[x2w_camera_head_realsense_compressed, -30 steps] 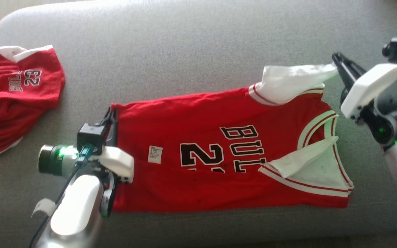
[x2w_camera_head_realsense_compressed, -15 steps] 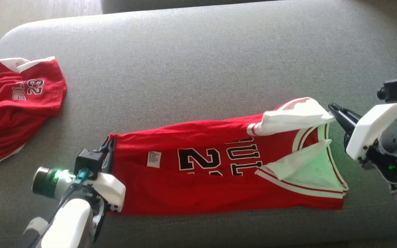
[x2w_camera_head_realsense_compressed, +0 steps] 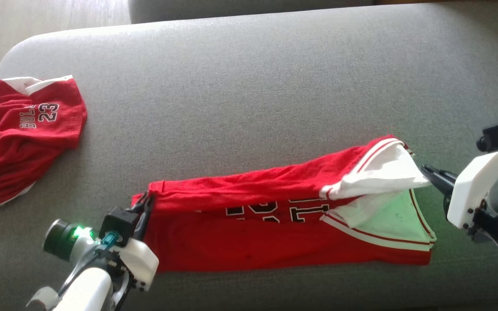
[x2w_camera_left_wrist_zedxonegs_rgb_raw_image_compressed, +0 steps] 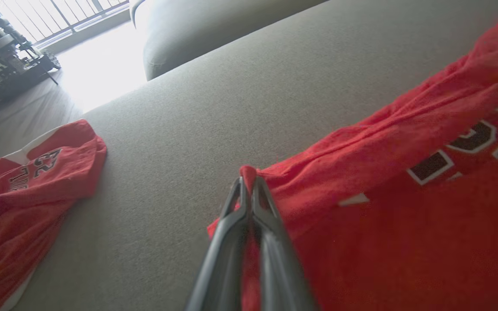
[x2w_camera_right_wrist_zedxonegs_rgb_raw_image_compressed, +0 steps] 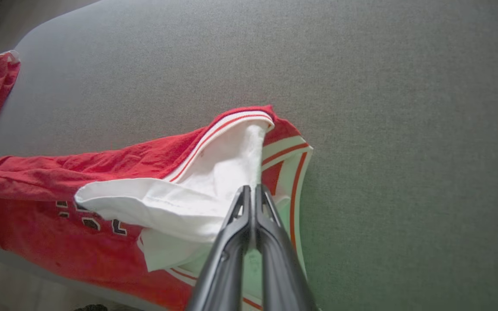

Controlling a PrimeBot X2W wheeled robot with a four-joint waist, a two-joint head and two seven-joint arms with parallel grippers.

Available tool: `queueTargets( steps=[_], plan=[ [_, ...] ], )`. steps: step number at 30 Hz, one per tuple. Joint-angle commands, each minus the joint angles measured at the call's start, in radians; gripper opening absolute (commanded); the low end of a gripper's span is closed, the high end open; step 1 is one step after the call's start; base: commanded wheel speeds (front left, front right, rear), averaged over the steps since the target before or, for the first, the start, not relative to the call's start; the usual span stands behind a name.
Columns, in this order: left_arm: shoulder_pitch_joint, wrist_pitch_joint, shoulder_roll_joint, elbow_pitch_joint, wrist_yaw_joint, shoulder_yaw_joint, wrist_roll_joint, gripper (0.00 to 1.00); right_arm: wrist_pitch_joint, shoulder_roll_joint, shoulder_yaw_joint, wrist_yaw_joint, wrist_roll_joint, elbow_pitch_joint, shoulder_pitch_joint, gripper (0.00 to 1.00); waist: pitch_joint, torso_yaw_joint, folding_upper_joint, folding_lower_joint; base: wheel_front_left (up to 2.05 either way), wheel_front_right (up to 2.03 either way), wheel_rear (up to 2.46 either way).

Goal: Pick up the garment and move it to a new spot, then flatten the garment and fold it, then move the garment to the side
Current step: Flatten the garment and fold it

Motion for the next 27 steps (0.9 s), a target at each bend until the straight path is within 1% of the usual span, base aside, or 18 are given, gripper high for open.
queueTargets(
  steps=[1,5,15,24,25,26,27],
  plan=[
    [-0.021,0.007,0.041,-0.046,-0.008,0.028,0.008,0.0,0.014,-0.016,-0.007,0.0,-0.016,-0.05,-0.001,0.0,-0.002,0.003,-0.0001,0.0001,0.0,0.0,0.0],
    [0.004,0.029,0.068,-0.091,-0.021,0.013,0.012,0.0,0.044,-0.022,-0.017,0.0,-0.045,-0.07,0.023,0.0,-0.003,0.007,-0.0001,0.0001,0.0,0.0,0.0],
    [0.041,0.08,0.103,-0.153,-0.032,-0.019,0.018,0.0,0.141,-0.01,-0.025,0.0,-0.048,-0.115,0.067,0.0,-0.003,0.006,-0.0001,0.0001,0.0,0.0,0.0],
    [0.059,0.091,0.109,-0.151,-0.03,-0.041,0.019,0.0,0.213,-0.009,-0.033,0.0,-0.053,-0.142,0.098,0.0,-0.012,0.002,-0.0001,0.0001,0.0,0.0,0.0],
    [0.061,0.094,0.109,-0.148,-0.03,-0.043,0.017,0.0,0.216,-0.006,-0.04,0.0,-0.055,-0.143,0.102,0.38,-0.013,0.002,-0.0001,0.0001,0.0,0.0,0.0],
    [0.063,0.1,0.108,-0.144,-0.031,-0.044,0.013,0.31,0.225,-0.002,-0.045,0.0,-0.057,-0.141,0.106,1.0,-0.014,0.002,-0.0001,0.0001,0.0,0.0,0.0],
    [0.064,0.104,0.107,-0.142,-0.03,-0.045,0.011,0.89,0.233,0.001,-0.048,0.0,-0.058,-0.142,0.11,1.0,-0.016,0.003,-0.0001,0.0001,0.0,0.0,0.0]
  ],
)
